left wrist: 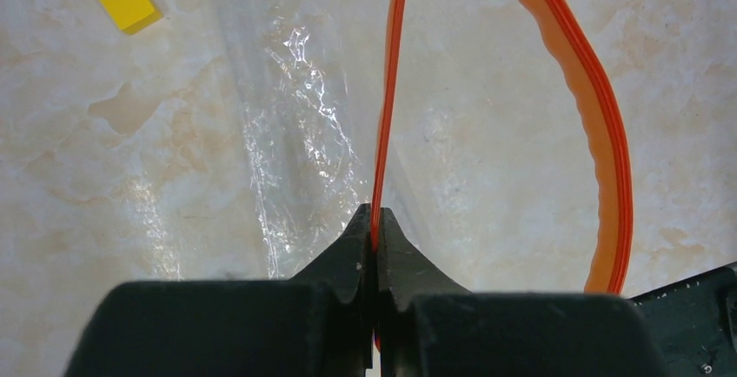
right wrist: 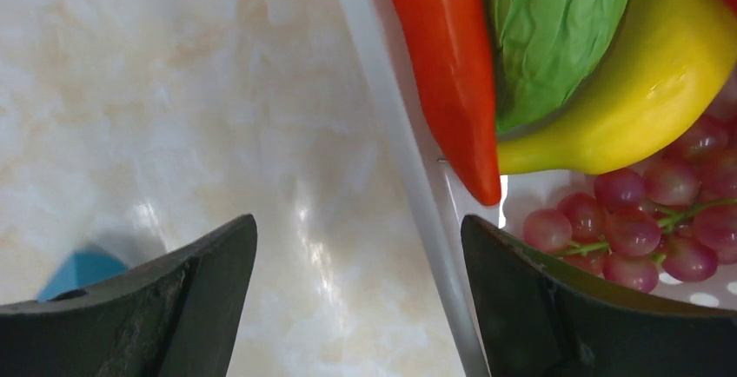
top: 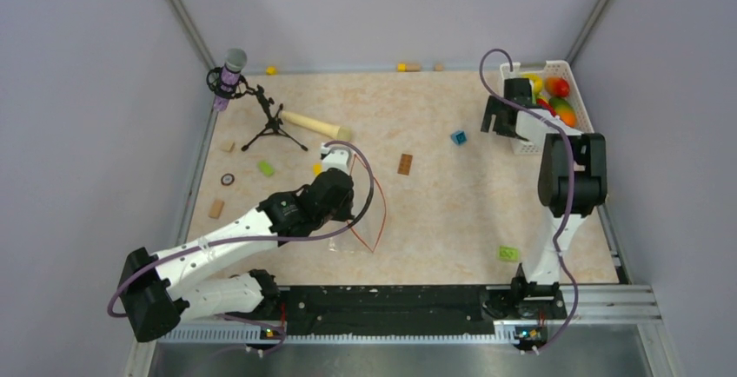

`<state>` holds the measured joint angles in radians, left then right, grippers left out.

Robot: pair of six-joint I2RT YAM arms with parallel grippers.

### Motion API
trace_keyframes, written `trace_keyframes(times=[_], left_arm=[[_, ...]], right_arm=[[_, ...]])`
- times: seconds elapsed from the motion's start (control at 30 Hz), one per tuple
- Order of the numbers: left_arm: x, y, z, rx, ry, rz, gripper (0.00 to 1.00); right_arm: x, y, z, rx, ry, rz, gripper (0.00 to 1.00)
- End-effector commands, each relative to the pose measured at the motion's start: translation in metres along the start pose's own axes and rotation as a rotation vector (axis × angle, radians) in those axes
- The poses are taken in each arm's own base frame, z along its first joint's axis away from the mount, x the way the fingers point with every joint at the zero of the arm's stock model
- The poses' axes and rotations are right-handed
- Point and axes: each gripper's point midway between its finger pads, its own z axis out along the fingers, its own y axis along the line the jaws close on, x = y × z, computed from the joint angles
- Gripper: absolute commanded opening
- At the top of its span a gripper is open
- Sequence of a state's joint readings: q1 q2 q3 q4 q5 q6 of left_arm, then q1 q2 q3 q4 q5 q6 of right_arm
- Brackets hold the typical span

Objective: Place the food in the zip-top bag and seal the zipper
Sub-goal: Move the bin to the center of the board.

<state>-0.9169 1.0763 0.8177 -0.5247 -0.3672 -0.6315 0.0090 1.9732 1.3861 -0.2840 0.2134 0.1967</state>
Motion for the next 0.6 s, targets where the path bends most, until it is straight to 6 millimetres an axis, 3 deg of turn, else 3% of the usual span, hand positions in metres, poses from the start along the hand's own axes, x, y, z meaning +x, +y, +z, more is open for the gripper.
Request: trace_keyframes(times=[0.0, 0.23, 0.33, 0.43, 0.57], left_arm=[[-0.017, -0.013, -0.007, 0.053, -0.038, -0.024, 0.0], [-0.014, -0.015, -0.005, 0.06, -0.018, -0.024, 0.0], [-0.013, -0.014, -0.004, 0.05, -0.015, -0.022, 0.0], [-0.013, -0.014, -0.003, 0.046, -0.012, -0.021, 0.0], [-0.012, -0.013, -0.002, 0.04, -0.01, -0.02, 0.0]], right_arm=[[0.005, 0.021, -0.028, -0.125, -0.001, 0.08, 0.84], [0.042, 0.038, -0.061, -0.11, 0.006, 0.004, 0.55], [0.065, 0.046, -0.075, -0.068, 0.008, -0.056, 0.5], [0.092, 0.067, -0.091, -0.099, 0.023, -0.088, 0.41], [0.123, 0.102, -0.12, -0.168, 0.018, -0.109, 0.42]])
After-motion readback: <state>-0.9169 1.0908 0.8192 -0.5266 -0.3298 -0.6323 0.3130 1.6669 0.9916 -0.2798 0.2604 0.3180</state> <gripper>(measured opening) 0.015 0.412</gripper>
